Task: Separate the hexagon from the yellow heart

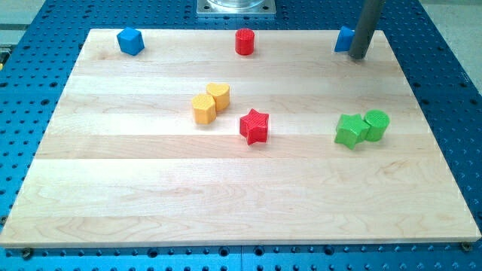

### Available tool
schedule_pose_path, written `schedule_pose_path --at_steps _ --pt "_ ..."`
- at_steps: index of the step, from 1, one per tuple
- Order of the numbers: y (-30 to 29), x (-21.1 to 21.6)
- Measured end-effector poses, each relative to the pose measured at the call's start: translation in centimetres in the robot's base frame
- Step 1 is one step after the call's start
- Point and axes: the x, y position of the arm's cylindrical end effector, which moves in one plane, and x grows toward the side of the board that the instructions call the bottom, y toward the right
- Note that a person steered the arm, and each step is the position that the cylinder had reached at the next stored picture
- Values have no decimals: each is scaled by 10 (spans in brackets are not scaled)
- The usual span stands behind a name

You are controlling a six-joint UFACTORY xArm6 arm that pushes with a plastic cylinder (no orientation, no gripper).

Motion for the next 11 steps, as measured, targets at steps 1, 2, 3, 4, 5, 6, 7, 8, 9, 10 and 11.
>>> schedule_pose_path --at_steps 1,2,3,4,5,6,7,8,9,10,11 --pt "-45 63" --pt "-104 124" --pt "-176 136" --pt "-257 166" --pt "-282 165" --pt "-270 147" --pt "-310 150" --pt "-374 159" --pt "-356 161" --pt "-299 162" --pt "-289 149"
